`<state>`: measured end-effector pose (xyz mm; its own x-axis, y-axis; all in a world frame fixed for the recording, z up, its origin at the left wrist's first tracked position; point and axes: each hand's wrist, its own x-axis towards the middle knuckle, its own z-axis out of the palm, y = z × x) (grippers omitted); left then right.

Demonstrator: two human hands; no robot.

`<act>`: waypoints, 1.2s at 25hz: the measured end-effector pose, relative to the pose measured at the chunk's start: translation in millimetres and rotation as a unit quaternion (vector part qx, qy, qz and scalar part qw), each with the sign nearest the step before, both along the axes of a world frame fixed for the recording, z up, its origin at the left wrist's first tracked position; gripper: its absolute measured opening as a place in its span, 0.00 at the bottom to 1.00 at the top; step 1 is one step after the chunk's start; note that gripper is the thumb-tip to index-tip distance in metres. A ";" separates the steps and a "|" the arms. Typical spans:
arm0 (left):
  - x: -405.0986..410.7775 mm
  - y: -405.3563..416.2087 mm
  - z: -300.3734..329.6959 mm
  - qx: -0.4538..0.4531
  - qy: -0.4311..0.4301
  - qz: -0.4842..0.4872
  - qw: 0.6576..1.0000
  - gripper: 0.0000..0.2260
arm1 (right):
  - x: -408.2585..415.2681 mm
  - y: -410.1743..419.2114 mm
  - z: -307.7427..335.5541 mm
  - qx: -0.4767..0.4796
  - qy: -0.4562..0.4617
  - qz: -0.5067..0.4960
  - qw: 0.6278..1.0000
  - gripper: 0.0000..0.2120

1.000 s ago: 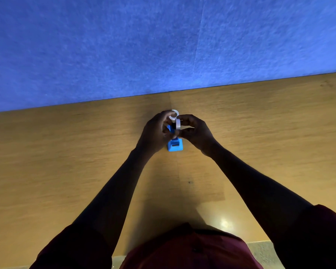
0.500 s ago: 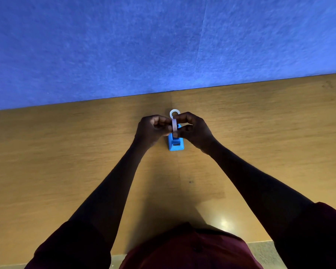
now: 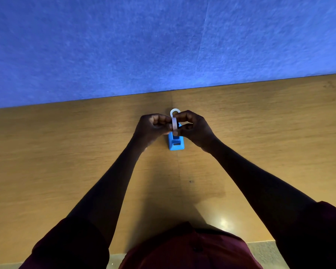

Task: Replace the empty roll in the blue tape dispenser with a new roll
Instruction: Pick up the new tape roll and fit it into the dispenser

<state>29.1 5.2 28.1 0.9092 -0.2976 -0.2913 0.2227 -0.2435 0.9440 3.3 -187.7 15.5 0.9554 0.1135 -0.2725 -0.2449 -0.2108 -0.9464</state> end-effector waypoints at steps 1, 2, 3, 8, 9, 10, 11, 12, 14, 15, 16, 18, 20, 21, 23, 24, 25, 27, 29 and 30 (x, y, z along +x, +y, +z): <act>-0.1 0.3 0.3 0.000 0.000 -0.002 1.000 0.12 | -0.3 -0.1 0.0 0.004 0.002 -0.001 1.000 0.23; -0.2 0.3 0.2 -0.001 0.001 -0.003 1.000 0.12 | -0.4 -0.1 0.2 0.007 0.004 -0.002 1.000 0.23; -0.1 0.4 0.2 -0.002 0.003 -0.004 1.000 0.12 | -0.5 -0.1 0.4 0.007 0.003 -0.001 1.000 0.23; 10.0 7.1 4.0 0.082 -0.021 -0.044 0.995 0.15 | -0.4 0.7 1.2 -0.004 0.010 -0.006 1.000 0.26; 12.5 8.0 5.9 0.119 -0.045 -0.061 0.990 0.18 | -0.7 -0.2 1.0 -0.011 0.013 -0.012 1.000 0.27; 13.7 7.6 7.4 0.157 -0.078 -0.085 0.981 0.22 | -1.0 -1.4 0.8 -0.017 0.013 -0.016 1.000 0.28; 13.2 5.7 8.5 0.197 -0.120 -0.111 0.967 0.25 | -0.9 -2.8 0.5 -0.021 0.012 -0.020 1.000 0.28; 11.8 3.1 8.5 0.238 -0.169 -0.134 0.947 0.28 | -0.6 -3.5 0.2 -0.024 0.011 -0.022 0.999 0.28; 8.3 -3.2 5.5 0.295 -0.249 -0.156 0.909 0.30 | -0.3 -3.7 0.5 -0.027 0.012 -0.020 0.999 0.29; 7.1 -5.9 3.7 0.308 -0.272 -0.155 0.898 0.29 | -0.2 -3.4 0.6 -0.030 0.011 -0.019 0.999 0.29; 5.9 -7.7 1.9 0.317 -0.289 -0.151 0.891 0.28 | -0.2 -3.0 0.3 -0.034 0.009 -0.017 0.999 0.29; 6.0 -11.0 -0.9 0.328 -0.313 -0.139 0.880 0.26 | -0.3 -4.1 -1.8 -0.043 0.002 -0.015 0.999 0.29; 7.4 -12.4 -2.8 0.333 -0.317 -0.130 0.878 0.25 | 0.1 -5.5 -4.5 -0.036 0.003 -0.014 0.999 0.29; 7.7 -12.9 -4.5 0.336 -0.314 -0.129 0.879 0.25 | 0.5 -6.4 -6.2 -0.029 0.005 -0.012 0.999 0.30; 8.2 -11.5 -8.8 0.346 -0.306 -0.129 0.877 0.25 | 0.9 -8.1 -10.8 -0.037 0.006 -0.014 0.999 0.30; 8.6 -10.1 -11.5 0.352 -0.301 -0.130 0.877 0.25 | 0.9 -9.8 -14.6 -0.057 0.005 -0.020 0.998 0.30; 8.6 -8.8 -14.1 0.356 -0.296 -0.130 0.877 0.25 | 0.6 -12.3 -19.1 -0.081 0.007 -0.031 0.996 0.29; 8.2 -7.9 -18.6 0.360 -0.285 -0.134 0.878 0.25 | -1.2 -18.2 -29.9 -0.117 0.034 -0.059 0.991 0.27; 7.9 -10.0 -22.0 0.363 -0.277 -0.138 0.879 0.23 | -4.9 -23.6 -41.0 -0.138 0.073 -0.068 0.985 0.27; 7.9 -11.3 -23.6 0.366 -0.275 -0.139 0.878 0.23 | -6.9 -25.5 -46.0 -0.140 0.088 -0.068 0.984 0.27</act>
